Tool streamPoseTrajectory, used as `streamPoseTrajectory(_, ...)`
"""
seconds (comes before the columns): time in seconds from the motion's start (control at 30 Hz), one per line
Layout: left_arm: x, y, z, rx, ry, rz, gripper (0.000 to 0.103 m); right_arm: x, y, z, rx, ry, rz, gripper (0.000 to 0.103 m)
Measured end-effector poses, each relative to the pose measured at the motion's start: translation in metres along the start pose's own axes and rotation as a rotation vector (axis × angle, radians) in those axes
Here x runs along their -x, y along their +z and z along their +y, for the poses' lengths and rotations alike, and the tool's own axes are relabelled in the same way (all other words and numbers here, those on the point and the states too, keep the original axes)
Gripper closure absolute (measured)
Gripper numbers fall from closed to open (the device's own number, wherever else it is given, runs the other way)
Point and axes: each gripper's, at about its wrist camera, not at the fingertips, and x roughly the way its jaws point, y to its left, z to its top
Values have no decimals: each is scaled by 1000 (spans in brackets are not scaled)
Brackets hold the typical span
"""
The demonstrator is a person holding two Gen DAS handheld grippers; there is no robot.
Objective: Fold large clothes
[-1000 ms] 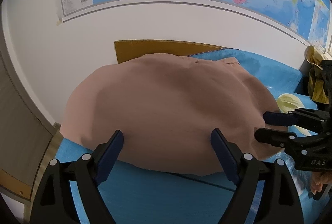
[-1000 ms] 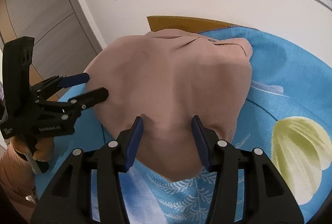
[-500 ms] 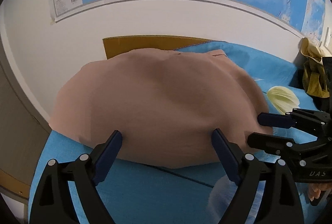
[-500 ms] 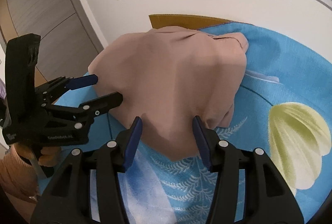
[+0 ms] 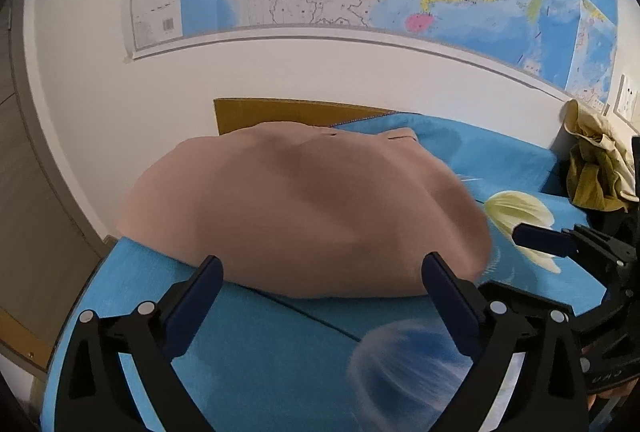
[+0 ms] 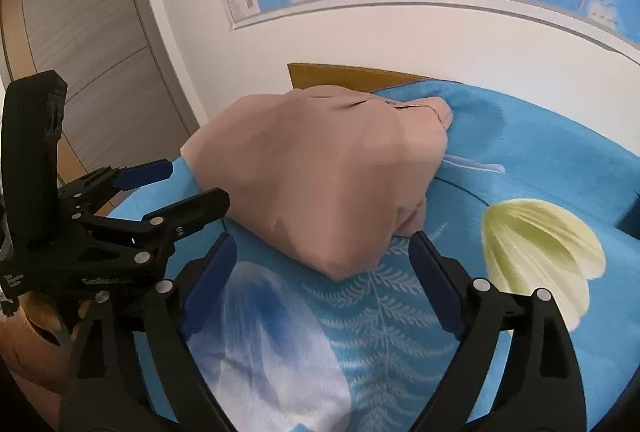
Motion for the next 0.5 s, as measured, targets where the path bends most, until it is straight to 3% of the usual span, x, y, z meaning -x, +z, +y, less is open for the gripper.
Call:
streamPoseTrajectory(0.13,12,-8,-2,47,6,-7,7,19,-9,2,6,-20,-33,6)
streamPoseTrajectory(0.5,38,-29,-15,56,34,-11,7,53,-28,13,-10,-41,-41,6)
